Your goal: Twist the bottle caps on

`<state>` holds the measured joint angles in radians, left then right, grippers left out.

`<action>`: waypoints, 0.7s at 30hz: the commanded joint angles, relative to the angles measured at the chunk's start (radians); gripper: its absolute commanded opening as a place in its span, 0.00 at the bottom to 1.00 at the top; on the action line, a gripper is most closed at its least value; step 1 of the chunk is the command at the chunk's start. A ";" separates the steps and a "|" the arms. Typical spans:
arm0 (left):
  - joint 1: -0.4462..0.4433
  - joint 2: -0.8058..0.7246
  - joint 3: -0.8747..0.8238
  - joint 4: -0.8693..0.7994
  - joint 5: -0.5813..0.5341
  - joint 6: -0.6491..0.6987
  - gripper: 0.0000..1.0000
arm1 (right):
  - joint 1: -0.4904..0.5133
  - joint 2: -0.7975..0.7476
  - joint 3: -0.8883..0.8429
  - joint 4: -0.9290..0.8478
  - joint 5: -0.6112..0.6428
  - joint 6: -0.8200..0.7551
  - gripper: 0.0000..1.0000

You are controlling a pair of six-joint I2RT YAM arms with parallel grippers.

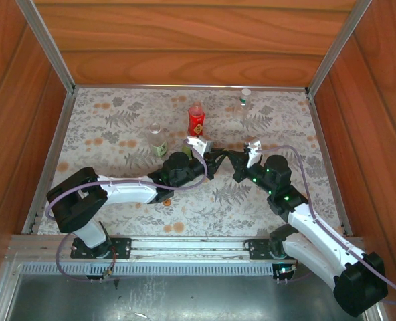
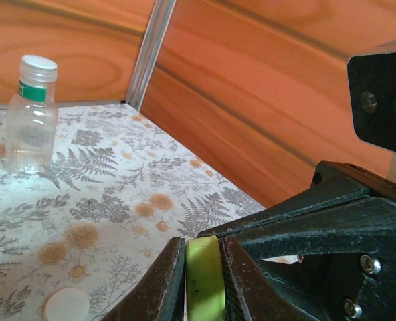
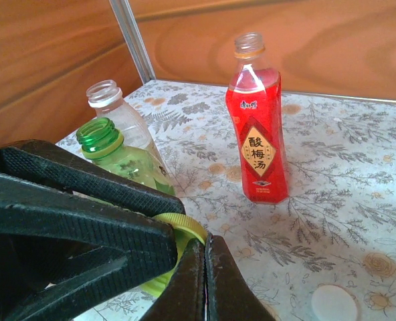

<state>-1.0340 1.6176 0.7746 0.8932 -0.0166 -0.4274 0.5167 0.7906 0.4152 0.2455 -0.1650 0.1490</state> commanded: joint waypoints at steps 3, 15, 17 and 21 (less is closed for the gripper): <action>0.005 -0.009 -0.003 0.006 0.012 0.006 0.18 | 0.003 -0.007 -0.010 -0.004 0.012 0.018 0.04; 0.030 -0.008 0.008 0.006 -0.041 0.115 0.18 | 0.002 -0.099 0.002 -0.128 0.143 0.094 0.45; 0.034 -0.003 0.009 0.006 -0.046 0.130 0.18 | 0.001 -0.125 0.003 -0.145 0.147 0.128 0.46; 0.034 0.014 0.026 0.006 -0.033 0.181 0.18 | 0.002 -0.143 0.034 -0.222 0.191 0.308 0.51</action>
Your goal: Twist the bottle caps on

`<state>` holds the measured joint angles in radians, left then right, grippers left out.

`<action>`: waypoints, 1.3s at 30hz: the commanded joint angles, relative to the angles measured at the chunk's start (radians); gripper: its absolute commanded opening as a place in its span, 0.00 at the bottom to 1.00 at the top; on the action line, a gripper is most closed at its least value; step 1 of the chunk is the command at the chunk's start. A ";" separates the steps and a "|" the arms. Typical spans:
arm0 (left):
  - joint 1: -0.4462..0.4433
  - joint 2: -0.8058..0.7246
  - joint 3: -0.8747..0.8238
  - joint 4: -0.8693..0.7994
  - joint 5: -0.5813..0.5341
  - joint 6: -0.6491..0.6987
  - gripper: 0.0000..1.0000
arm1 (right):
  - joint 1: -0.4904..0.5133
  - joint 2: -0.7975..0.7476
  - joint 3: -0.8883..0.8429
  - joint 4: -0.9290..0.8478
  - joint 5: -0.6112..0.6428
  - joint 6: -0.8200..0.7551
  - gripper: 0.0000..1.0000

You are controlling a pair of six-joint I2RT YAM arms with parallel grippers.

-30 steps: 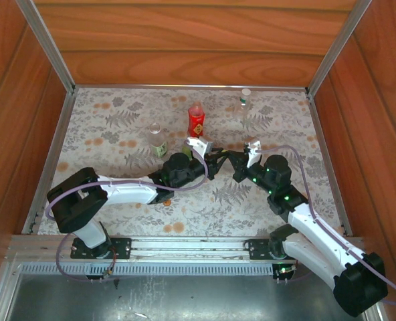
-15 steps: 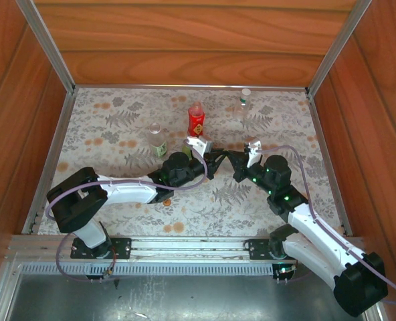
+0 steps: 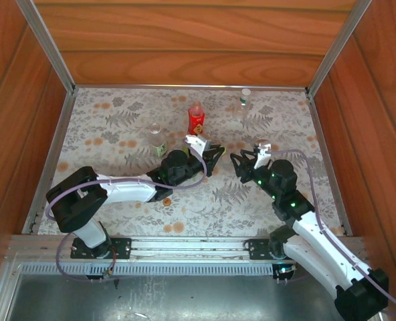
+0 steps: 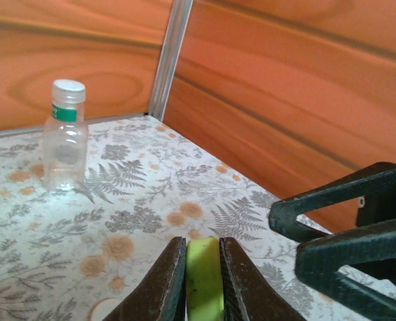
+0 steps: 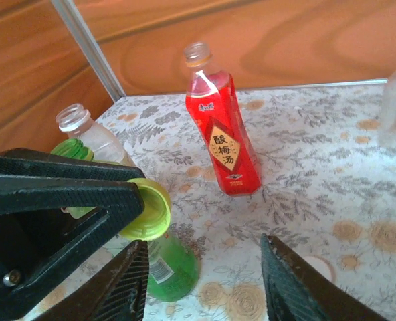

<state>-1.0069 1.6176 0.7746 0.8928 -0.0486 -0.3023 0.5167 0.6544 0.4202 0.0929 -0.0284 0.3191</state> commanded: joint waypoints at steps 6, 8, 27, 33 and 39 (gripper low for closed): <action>0.003 0.049 0.062 0.006 0.040 0.174 0.18 | -0.026 0.082 0.189 -0.368 0.055 0.461 0.55; 0.000 0.062 0.072 0.005 0.051 0.221 0.18 | -0.047 0.113 0.217 -0.399 -0.012 0.516 0.57; -0.103 0.152 0.102 0.006 0.023 0.821 0.20 | -0.313 0.197 0.171 -0.305 -0.548 0.921 0.54; -0.102 0.142 0.076 0.006 0.026 0.753 0.21 | -0.329 0.179 0.189 -0.488 -0.387 0.720 0.54; -0.100 0.053 0.038 0.005 0.024 0.658 0.34 | -0.326 0.256 0.201 -0.494 -0.360 0.501 0.58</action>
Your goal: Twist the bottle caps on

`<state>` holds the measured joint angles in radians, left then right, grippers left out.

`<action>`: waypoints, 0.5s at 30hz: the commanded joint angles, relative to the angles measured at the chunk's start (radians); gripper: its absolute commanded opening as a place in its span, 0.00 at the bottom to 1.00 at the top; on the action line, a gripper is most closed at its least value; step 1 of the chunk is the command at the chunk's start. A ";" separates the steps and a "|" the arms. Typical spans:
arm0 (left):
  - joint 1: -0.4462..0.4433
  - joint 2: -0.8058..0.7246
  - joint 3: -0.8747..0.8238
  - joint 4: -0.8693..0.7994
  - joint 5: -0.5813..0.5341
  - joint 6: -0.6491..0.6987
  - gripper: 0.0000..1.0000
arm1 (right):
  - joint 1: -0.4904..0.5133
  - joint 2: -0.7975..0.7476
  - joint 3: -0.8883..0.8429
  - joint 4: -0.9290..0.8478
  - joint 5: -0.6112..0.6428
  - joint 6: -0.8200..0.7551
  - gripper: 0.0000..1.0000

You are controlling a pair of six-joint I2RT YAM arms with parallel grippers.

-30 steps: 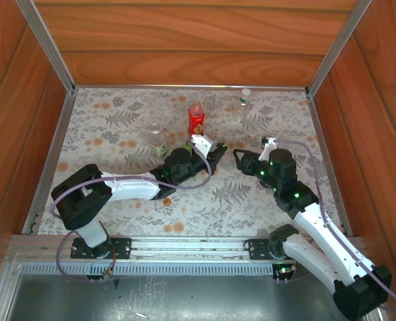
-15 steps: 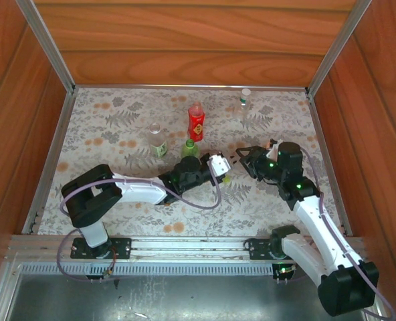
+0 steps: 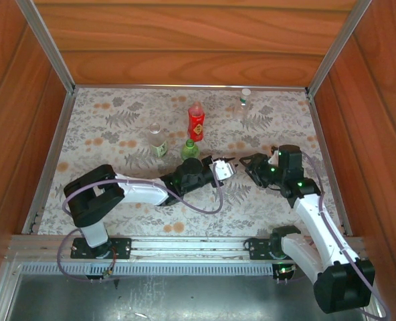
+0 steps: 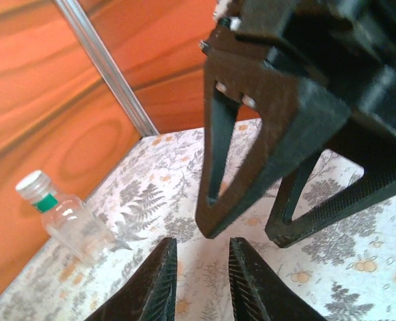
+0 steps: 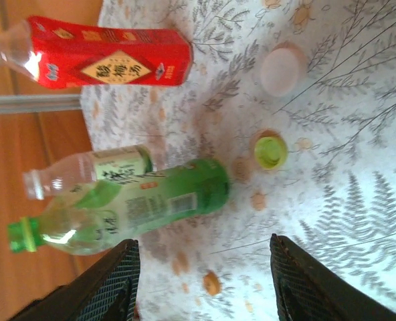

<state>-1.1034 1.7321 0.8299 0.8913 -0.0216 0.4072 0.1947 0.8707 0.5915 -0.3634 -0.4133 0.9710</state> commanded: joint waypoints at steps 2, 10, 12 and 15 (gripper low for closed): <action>-0.004 -0.097 -0.042 0.007 0.003 -0.091 0.41 | 0.009 0.096 0.050 -0.038 0.016 -0.224 0.58; -0.005 -0.277 -0.242 0.006 0.002 -0.319 0.66 | 0.149 0.402 0.173 -0.025 0.133 -0.388 0.40; -0.006 -0.317 -0.290 0.006 -0.009 -0.369 0.69 | 0.173 0.485 0.212 -0.016 0.130 -0.412 0.37; -0.005 -0.374 -0.352 0.007 -0.043 -0.413 0.74 | 0.206 0.593 0.264 0.001 0.124 -0.445 0.30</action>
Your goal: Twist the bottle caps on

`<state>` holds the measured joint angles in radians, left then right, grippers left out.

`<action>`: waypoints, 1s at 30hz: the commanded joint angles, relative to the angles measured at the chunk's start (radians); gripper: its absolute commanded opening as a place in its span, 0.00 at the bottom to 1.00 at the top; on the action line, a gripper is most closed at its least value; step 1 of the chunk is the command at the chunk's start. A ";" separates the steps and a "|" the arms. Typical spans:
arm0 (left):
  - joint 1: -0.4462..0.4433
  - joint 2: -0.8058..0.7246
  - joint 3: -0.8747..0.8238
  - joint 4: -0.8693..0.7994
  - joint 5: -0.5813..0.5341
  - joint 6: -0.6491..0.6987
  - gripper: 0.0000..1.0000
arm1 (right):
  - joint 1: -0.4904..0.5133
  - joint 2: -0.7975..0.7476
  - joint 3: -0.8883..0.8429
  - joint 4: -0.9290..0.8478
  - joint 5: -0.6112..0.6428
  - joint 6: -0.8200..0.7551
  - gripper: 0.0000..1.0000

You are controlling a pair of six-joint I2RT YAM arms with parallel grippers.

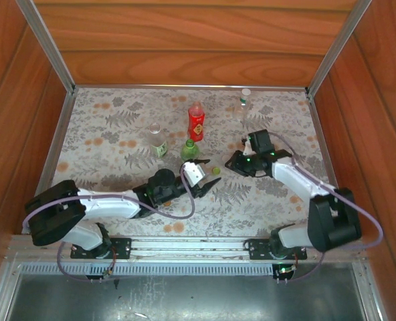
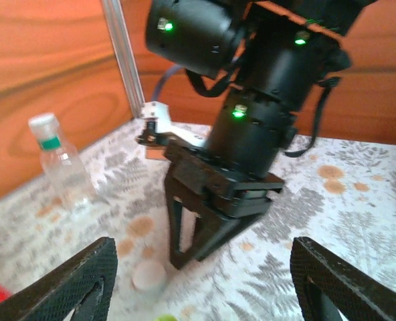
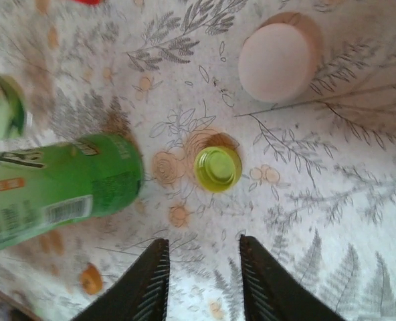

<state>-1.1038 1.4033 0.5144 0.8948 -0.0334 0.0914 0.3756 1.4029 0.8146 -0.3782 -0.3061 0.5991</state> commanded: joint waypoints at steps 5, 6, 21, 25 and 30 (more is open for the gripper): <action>-0.005 -0.109 -0.108 0.002 -0.110 -0.116 0.81 | 0.043 0.177 0.094 0.032 0.022 -0.098 0.23; -0.005 -0.119 -0.119 0.001 -0.122 -0.117 0.82 | 0.045 0.195 0.101 0.028 0.018 -0.103 0.23; -0.002 -0.130 -0.140 -0.003 -0.151 -0.104 0.86 | 0.046 0.341 0.136 0.003 -0.004 -0.148 0.20; -0.003 -0.131 -0.139 -0.005 -0.153 -0.102 0.86 | 0.046 0.348 0.138 -0.015 0.019 -0.160 0.11; -0.002 -0.116 -0.131 -0.007 -0.145 -0.104 0.86 | 0.046 0.358 0.137 -0.022 0.031 -0.160 0.00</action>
<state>-1.1038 1.2785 0.3756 0.8928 -0.1780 -0.0010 0.4187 1.7420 0.9386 -0.3668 -0.2909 0.4526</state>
